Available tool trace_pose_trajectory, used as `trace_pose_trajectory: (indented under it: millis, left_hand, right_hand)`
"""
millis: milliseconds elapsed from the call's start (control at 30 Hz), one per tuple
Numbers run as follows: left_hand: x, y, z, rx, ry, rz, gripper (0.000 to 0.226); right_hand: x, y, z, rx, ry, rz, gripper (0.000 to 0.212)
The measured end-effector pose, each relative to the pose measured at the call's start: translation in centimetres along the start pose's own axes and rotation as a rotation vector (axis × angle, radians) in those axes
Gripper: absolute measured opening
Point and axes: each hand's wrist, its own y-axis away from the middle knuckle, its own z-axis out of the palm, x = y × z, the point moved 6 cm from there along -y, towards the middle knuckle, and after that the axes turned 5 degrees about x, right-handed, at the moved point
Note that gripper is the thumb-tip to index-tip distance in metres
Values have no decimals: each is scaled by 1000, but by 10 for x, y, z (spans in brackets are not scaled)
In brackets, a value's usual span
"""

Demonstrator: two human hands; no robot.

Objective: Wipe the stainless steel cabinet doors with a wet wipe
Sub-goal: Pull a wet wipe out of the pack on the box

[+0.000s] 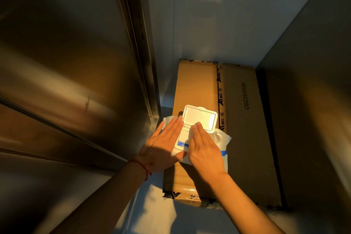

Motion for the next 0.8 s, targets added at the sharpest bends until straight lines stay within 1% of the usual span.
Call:
trace_pose_trajectory:
  millis: [100,200,267,433,600,800]
  left_hand:
    - [0,1,1,2,-1,3,68]
    - [-1,1,1,10,0,-4,67]
    - [0,0,-1,16,1,-7,67]
    - [2,-1,-5,45,28,1,68]
    - [2,0,-7,40,22,-9,68]
    - [2,-1,-6,26,-5,-7,68]
  right_hand:
    - [1,-1,2,32,-2,-13,75]
    - [1,0,5,20,2,1,76]
    - [2,0,5,50,2,15,77]
    - [2,0,0,99,-22,8,75]
    - [2,1,-2,167,-28,16,73]
    - [2,3,1,170,-33,3,75]
